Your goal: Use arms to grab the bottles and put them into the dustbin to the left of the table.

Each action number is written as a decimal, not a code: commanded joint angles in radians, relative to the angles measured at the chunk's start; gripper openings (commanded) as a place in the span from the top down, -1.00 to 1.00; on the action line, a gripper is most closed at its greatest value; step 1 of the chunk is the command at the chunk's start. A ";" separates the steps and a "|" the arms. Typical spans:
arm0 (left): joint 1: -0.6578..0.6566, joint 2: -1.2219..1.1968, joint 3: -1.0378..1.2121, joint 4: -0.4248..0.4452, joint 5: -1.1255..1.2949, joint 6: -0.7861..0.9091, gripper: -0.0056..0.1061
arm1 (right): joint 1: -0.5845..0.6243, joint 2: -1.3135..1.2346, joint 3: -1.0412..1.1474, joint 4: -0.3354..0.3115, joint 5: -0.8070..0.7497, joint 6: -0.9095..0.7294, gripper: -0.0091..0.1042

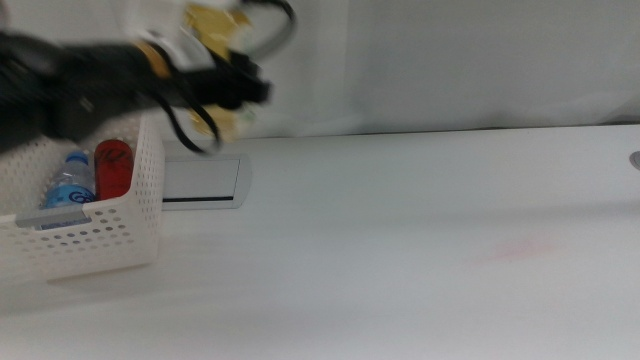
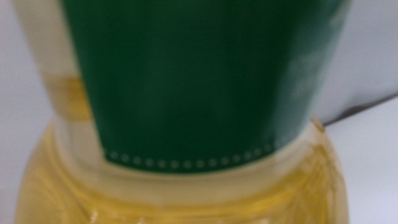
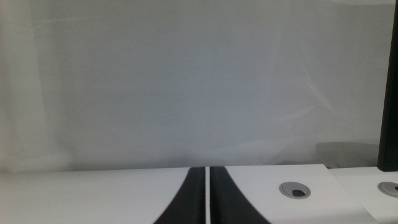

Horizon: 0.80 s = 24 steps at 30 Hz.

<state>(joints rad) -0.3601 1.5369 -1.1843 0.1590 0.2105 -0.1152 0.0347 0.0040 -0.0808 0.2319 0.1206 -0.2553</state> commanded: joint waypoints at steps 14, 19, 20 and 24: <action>0.321 -0.068 -0.310 0.077 0.579 -0.144 0.95 | -0.005 -0.032 0.004 -0.002 0.001 -0.007 0.88; 0.405 -0.024 -0.310 0.049 0.623 -0.144 0.95 | -0.005 -0.032 0.004 0.000 0.001 -0.007 0.88; 0.416 -0.011 -0.310 0.033 0.623 -0.144 0.95 | -0.005 -0.032 0.004 0.000 0.001 -0.007 0.88; 0.431 0.089 -0.310 0.005 0.617 -0.144 0.95 | -0.005 -0.032 0.004 0.000 0.001 -0.007 0.88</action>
<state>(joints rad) 0.0693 1.6257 -1.4780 0.1677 0.8787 -0.2463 0.0347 0.0040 -0.0808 0.2339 0.1206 -0.2596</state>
